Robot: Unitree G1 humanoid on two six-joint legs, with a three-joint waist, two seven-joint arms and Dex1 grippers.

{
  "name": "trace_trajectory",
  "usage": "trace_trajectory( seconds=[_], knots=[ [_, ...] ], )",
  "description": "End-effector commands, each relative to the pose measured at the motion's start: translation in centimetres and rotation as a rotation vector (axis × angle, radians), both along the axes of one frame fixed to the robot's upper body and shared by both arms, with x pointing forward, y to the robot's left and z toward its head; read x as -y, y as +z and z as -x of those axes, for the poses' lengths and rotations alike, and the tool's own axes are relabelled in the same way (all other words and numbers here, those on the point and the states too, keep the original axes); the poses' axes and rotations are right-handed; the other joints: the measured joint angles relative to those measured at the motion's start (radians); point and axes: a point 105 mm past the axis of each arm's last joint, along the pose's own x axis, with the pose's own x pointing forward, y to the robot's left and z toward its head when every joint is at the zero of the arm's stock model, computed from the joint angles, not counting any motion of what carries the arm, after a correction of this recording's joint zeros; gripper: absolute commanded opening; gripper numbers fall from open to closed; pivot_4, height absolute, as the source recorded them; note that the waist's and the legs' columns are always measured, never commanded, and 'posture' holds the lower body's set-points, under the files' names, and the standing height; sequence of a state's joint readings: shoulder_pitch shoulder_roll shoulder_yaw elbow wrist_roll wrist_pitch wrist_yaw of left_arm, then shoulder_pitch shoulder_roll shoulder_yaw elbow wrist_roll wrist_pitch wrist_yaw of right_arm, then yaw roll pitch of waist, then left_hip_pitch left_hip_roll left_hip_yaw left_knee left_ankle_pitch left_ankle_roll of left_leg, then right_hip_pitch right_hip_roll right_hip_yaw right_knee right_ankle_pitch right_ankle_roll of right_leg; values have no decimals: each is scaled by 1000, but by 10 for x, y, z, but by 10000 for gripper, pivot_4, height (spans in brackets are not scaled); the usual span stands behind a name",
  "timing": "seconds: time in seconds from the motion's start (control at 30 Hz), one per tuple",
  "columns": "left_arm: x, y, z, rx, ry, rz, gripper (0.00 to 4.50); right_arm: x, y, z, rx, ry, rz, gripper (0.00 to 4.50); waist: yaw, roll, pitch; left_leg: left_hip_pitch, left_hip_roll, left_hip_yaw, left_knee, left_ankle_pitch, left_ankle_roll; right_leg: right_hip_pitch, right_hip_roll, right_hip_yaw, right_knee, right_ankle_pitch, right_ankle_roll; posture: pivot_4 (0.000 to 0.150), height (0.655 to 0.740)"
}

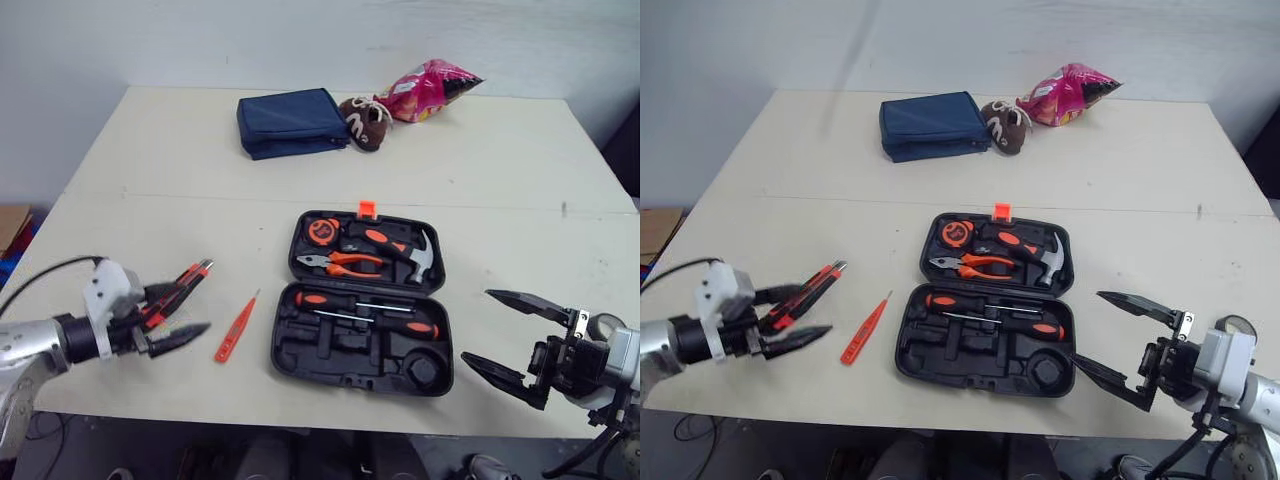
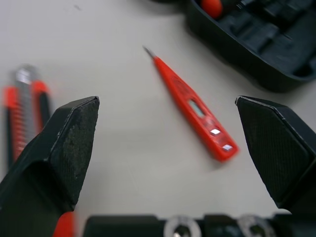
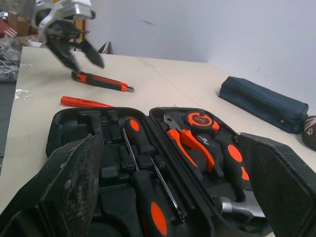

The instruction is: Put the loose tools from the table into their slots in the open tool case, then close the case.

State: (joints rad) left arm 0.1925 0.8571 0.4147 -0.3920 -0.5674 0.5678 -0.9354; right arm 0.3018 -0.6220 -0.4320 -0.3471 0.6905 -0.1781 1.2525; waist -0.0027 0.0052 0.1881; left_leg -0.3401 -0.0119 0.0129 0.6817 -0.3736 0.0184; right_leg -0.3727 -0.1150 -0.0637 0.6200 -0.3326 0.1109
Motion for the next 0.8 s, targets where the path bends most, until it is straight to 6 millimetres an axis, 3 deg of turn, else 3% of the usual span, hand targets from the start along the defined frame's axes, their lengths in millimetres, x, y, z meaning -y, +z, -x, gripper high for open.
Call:
trace_trajectory(
  seconds=[0.03, 0.13, 0.27, 0.37, 0.67, 0.8],
  knots=[
    [17, -2, 4, 3, 17, 29, 45000, -4, 0, 1, 21, 25, -1, 44691, 4, 0, 0, 1, 0, 0, 0, 0, 0, 1, 0, 0, 0, 0, 0, 1500, 7400],
    [23, -18, 7, -25, 34, -23, 45000, -6, -2, 1, 26, 47, -4, 44691, 5, 0, 0, 3, 0, -1, 1, 0, 0, 3, 0, 0, 0, 0, 0, 1500, 7400],
    [23, -28, -10, 26, 194, -60, 45000, -12, -2, 1, 28, 86, -11, 44691, 5, 0, 0, 3, 0, -1, 0, 0, 0, 4, 0, 0, -1, 0, -1, 1500, 7400],
    [44, -38, 0, -29, 159, -36, 45000, -13, -3, 1, 27, 94, -6, 44691, 4, 0, 0, 3, 0, -2, 0, 0, 0, 4, 0, -1, -1, 0, -1, 1500, 7400],
    [48, -54, 5, -136, 229, -71, 45000, -15, -5, -2, 29, 107, -5, 44691, 5, 2, -1, 5, 0, -2, 0, 0, -1, 7, 0, -1, -2, 0, -1, 1500, 7400],
    [45, -60, 7, -166, 266, -117, 32418, -22, 1, -4, 40, 113, -8, 45000, 4, 4, -2, 5, 0, -3, 0, 0, -1, 7, 0, -1, -3, 0, -1, 1500, 7400]
  ],
)
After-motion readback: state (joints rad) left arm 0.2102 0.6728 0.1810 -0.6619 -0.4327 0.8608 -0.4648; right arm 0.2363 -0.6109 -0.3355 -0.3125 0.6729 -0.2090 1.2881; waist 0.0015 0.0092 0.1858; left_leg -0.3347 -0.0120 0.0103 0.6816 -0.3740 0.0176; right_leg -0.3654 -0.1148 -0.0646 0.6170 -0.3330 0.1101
